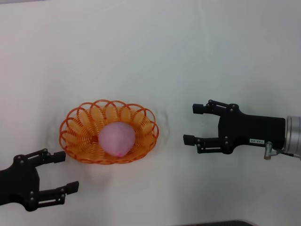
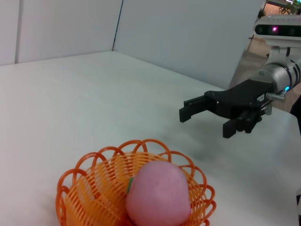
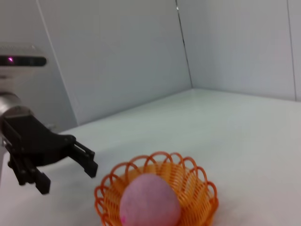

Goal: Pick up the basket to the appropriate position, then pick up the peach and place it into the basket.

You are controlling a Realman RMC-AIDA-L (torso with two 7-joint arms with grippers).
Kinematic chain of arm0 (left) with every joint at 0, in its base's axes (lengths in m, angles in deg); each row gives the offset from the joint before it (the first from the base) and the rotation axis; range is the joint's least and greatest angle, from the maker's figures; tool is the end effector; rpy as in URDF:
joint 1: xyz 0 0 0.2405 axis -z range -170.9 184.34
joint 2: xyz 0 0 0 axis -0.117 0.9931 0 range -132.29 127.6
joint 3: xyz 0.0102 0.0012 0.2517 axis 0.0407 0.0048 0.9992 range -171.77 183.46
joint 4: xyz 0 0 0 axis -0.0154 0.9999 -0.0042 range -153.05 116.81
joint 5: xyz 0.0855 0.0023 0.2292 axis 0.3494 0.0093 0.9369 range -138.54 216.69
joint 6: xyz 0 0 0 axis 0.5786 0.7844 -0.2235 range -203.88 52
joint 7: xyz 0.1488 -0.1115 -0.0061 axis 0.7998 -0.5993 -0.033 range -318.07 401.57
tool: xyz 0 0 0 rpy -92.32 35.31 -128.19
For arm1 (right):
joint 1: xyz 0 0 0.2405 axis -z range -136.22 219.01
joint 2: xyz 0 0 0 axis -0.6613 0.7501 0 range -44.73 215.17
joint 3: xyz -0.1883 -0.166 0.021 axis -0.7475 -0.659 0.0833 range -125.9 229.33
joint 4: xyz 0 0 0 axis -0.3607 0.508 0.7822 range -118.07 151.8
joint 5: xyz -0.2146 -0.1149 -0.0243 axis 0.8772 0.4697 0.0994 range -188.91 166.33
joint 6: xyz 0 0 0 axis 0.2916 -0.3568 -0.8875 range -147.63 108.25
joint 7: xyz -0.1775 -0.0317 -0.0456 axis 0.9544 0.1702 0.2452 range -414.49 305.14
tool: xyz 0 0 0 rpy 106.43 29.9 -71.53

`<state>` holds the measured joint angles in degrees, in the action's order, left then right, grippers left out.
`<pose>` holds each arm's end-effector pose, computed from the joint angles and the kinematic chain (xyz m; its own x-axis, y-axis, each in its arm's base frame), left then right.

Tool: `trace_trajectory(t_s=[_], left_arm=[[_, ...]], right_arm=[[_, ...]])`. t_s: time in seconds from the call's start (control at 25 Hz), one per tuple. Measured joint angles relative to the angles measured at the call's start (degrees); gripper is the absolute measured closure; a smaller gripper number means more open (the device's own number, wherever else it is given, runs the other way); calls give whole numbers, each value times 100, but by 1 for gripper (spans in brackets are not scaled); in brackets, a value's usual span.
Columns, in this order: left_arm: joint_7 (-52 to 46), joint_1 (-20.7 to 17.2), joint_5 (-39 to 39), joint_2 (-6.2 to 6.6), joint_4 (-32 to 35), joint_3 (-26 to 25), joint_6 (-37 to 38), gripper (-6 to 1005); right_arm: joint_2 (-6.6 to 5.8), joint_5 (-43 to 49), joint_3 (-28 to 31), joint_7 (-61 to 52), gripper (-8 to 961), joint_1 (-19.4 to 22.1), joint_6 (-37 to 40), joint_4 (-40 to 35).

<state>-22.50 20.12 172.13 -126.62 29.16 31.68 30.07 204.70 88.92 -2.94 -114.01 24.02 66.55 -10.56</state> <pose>-0.3448 0.2296 -0.0288 0.8242 0.3789 0.4209 0.4595 -0.8818 -0.1060 0.3122 0.2846 -0.0880 0.7856 -0.3038 -0.5389 -0.4415 -0.8856 -0.1443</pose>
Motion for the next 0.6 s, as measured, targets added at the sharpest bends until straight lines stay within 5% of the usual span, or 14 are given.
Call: trace_trajectory(t_s=[0.6], left_arm=[[0, 3, -9, -8, -32, 0, -2, 175]], right_arm=[[14, 184, -145, -4, 8, -80, -142, 97]])
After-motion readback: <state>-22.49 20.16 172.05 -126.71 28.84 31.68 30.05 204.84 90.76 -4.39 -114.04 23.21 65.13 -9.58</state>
